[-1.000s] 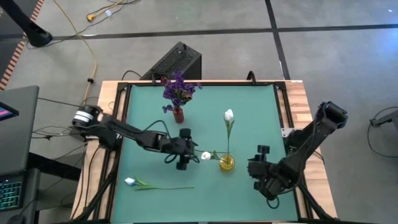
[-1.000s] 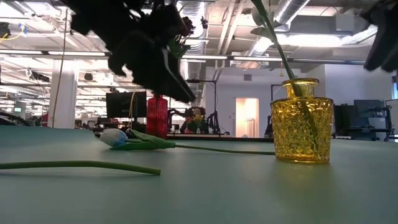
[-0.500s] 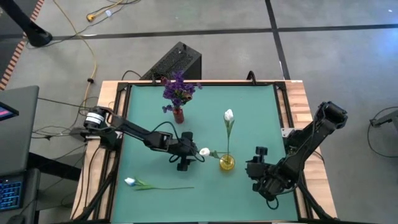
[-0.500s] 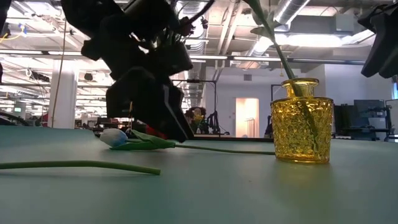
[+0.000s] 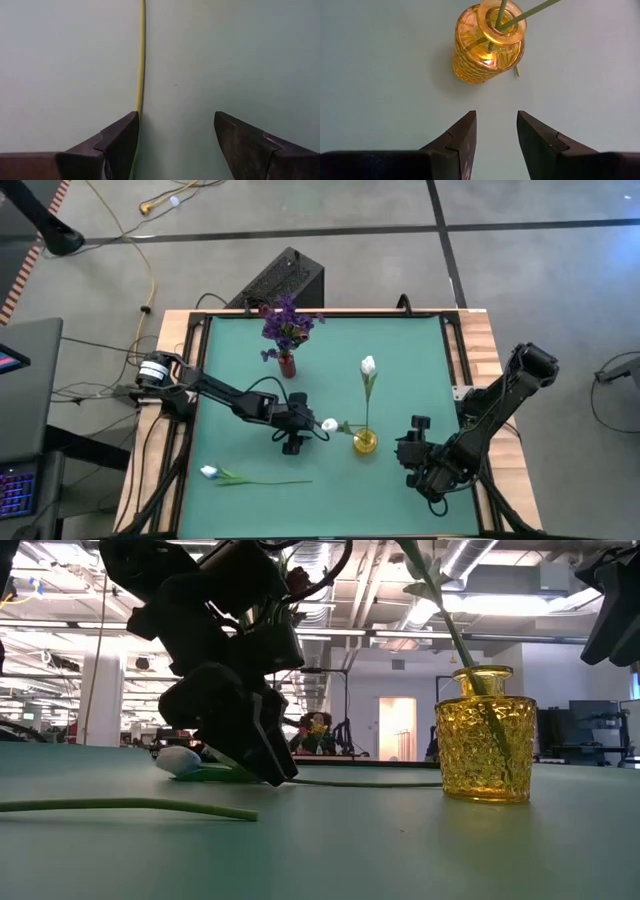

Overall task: Sort flowers into vase by color
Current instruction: Put the top white-blue flower into the yellow flower vase

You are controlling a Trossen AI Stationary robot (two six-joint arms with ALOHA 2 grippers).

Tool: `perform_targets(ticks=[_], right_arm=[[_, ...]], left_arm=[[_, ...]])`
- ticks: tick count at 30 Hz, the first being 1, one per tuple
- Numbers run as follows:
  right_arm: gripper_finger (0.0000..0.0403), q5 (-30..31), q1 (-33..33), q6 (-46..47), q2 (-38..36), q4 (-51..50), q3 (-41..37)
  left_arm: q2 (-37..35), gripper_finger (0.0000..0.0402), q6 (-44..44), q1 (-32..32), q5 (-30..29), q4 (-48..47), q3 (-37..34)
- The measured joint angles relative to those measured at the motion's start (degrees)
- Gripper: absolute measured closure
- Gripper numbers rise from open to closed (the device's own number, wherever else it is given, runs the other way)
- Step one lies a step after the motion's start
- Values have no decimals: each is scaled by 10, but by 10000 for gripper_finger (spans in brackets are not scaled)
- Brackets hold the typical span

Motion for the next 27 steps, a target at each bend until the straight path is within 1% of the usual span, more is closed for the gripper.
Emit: perform_targets(ticks=[3, 6, 14, 18, 23, 27], right_arm=[[237, 0, 0, 0, 0, 0, 0], [237, 0, 0, 0, 0, 0, 0], [237, 0, 0, 0, 0, 0, 0], [237, 0, 0, -2, 0, 0, 0], [237, -1, 0, -8, 0, 2, 0], [237, -1, -4, -30, 0, 4, 21]], left_arm=[[0, 157, 0, 0, 2, -1, 0], [0, 170, 0, 0, 5, -1, 0], [0, 224, -1, 0, 7, -15, 0], [0, 259, -12, 0, 8, -20, 0], [-1, 315, -39, 0, 7, -25, 0], [-12, 360, -62, 0, 15, -49, 0]])
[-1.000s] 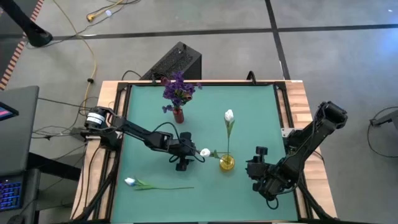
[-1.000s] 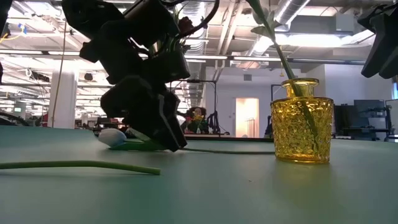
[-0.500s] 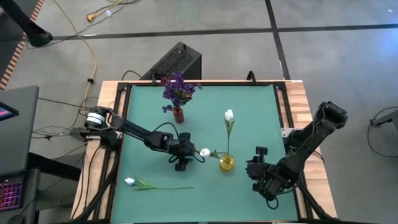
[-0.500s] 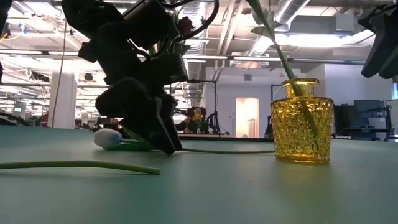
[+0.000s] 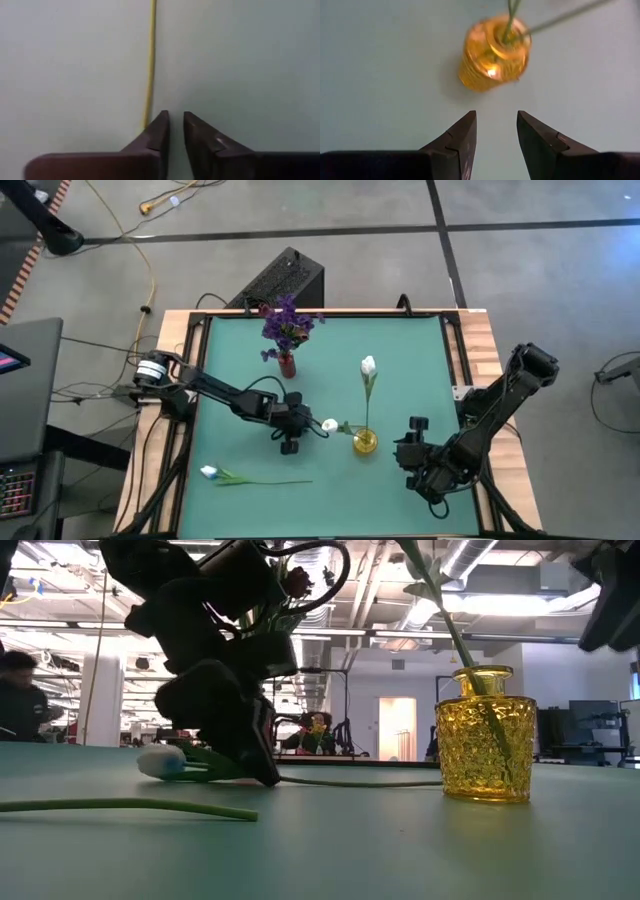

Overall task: Sort flowers into vase by color
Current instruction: Put the top white-blue flower into the yellow flower vase

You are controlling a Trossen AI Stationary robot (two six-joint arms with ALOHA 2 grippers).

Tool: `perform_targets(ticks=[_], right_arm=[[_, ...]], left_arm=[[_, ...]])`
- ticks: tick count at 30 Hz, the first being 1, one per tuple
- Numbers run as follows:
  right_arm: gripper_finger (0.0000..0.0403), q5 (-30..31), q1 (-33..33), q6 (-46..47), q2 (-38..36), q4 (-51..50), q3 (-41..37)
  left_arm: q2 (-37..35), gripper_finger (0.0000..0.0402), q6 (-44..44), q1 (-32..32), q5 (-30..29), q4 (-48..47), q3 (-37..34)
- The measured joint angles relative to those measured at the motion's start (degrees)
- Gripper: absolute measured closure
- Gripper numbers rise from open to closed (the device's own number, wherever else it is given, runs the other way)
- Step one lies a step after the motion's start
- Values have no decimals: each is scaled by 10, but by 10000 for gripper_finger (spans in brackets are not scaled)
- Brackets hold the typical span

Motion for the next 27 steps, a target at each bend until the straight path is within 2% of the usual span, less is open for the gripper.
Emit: perform_targets(ticks=[4, 9, 14, 17, 22, 27], right_arm=[[237, 0, -9, -52, 0, 35, 28], [237, -1, -20, -142, 0, 129, 34], [237, -3, -22, -161, 0, 167, 34], [237, -3, -18, -158, 0, 171, 34], [237, -4, -17, -138, 1, 172, 34], [237, -4, -17, -131, 1, 172, 34]], left_arm=[[-39, 396, -24, -1, 5, -44, -1], [-108, 397, -52, 0, -5, -92, 0], [-170, 400, -42, -1, -4, -111, -1], [-174, 397, -11, -1, -16, -86, -7], [-124, 358, 42, -2, -24, -45, -10], [-70, 277, 83, -1, -39, -39, 2]])
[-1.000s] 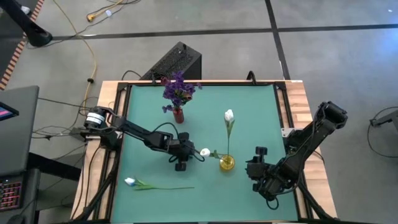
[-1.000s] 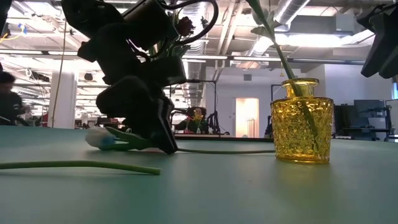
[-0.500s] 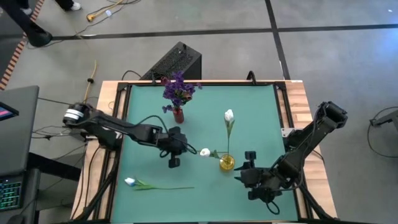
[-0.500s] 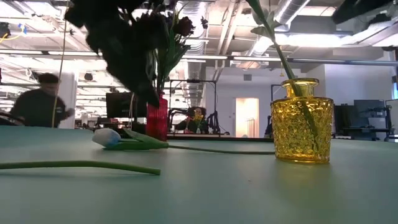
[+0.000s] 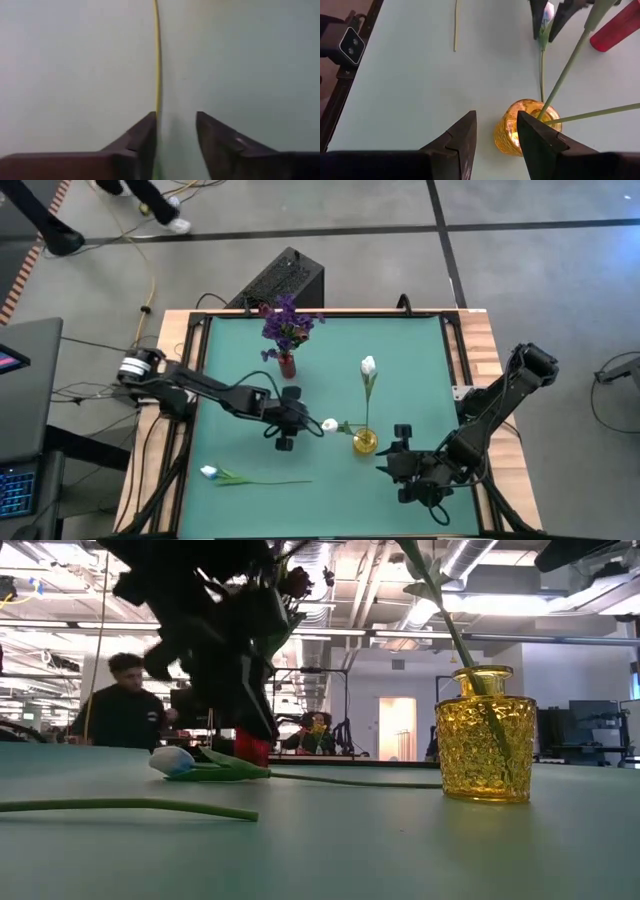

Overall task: Sort flowers into vase by color
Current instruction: Put the top white-blue flower into the yellow flower vase

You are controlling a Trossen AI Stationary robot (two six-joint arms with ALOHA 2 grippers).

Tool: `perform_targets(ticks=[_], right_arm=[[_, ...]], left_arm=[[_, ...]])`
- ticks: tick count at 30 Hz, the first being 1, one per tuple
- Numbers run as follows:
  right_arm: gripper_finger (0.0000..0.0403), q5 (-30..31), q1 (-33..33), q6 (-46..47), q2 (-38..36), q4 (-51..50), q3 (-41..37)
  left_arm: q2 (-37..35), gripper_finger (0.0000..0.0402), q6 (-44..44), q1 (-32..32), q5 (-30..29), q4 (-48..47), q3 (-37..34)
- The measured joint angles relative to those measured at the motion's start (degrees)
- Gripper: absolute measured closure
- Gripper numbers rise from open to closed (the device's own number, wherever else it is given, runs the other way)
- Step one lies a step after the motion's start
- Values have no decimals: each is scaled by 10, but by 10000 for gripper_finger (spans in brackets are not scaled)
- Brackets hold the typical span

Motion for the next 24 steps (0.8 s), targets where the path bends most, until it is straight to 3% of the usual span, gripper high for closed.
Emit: perform_targets(ticks=[6, 11, 18, 24], right_arm=[[237, 0, 0, -4, 0, 0, 0], [237, 0, 0, -5, 0, 0, 0], [237, 0, 0, -4, 0, 5, 0], [237, 1, -1, 0, 0, 7, 0]], left_arm=[[41, 188, 5, 0, -4, 40, 5], [70, 163, -5, 13, 1, 39, 5], [79, 177, -27, 34, 44, 8, 7], [78, 259, -39, 36, 59, -19, 8]])
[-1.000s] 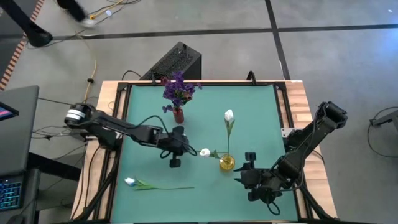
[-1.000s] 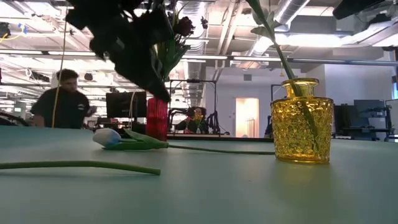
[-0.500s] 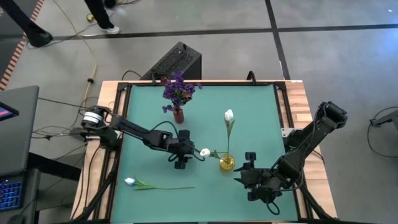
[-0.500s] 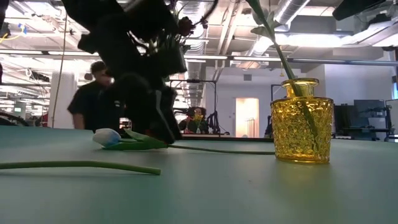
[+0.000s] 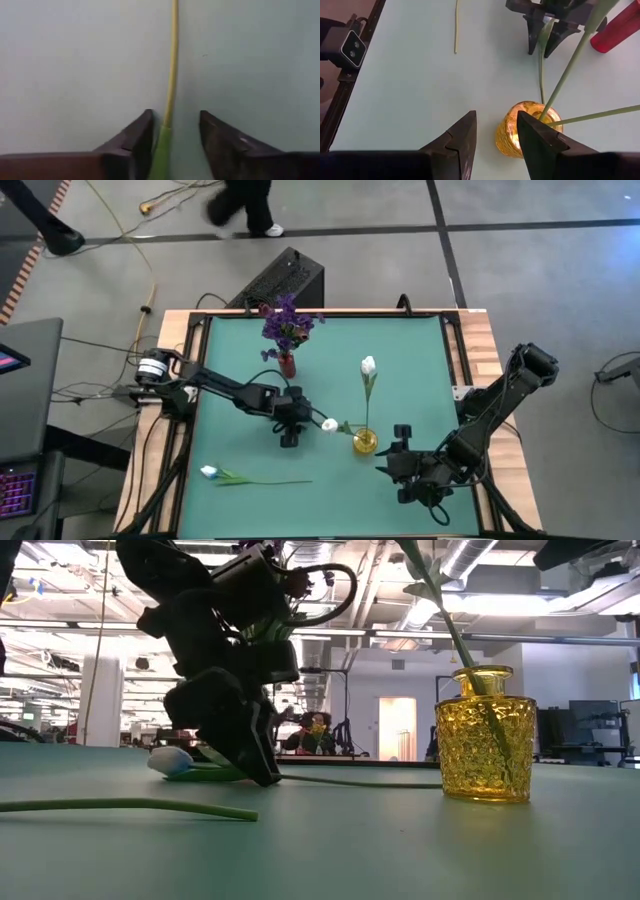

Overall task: Sort flowers into vase by color
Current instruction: Put the top white-blue flower into the yellow flower vase

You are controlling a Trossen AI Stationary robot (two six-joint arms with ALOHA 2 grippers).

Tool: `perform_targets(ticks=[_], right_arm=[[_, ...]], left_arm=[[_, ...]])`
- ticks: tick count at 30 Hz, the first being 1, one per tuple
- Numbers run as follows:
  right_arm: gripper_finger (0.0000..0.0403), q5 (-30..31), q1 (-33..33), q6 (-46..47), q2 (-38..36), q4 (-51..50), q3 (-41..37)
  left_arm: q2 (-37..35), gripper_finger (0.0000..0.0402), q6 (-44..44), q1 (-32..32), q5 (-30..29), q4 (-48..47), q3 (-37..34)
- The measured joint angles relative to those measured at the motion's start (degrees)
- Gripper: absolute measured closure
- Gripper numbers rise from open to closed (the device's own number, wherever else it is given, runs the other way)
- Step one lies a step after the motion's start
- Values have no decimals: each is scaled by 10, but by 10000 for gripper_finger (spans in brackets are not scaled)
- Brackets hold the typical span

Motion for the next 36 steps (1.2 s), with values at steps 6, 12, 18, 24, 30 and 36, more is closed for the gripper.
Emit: perform_targets(ticks=[6, 12, 18, 24, 30, 36], right_arm=[[237, 0, 0, 0, 0, 16, 0], [237, 0, 0, -30, 0, 45, 0], [237, -48, 1, -34, 0, 59, 0], [237, -116, 1, 0, 38, 84, 0], [237, -135, -10, -22, 98, 186, 0], [237, -136, -23, -63, 133, 308, 0]], left_arm=[[-4, 382, -23, 2, 0, -22, 3], [-22, 391, -62, 0, 6, -177, 61], [-42, 398, -143, -17, 18, -382, 141], [-62, 399, -185, -58, 78, -496, 188], [-64, 399, -207, -115, 109, -605, 239], [-64, 399, -219, -181, 170, -617, 277]])
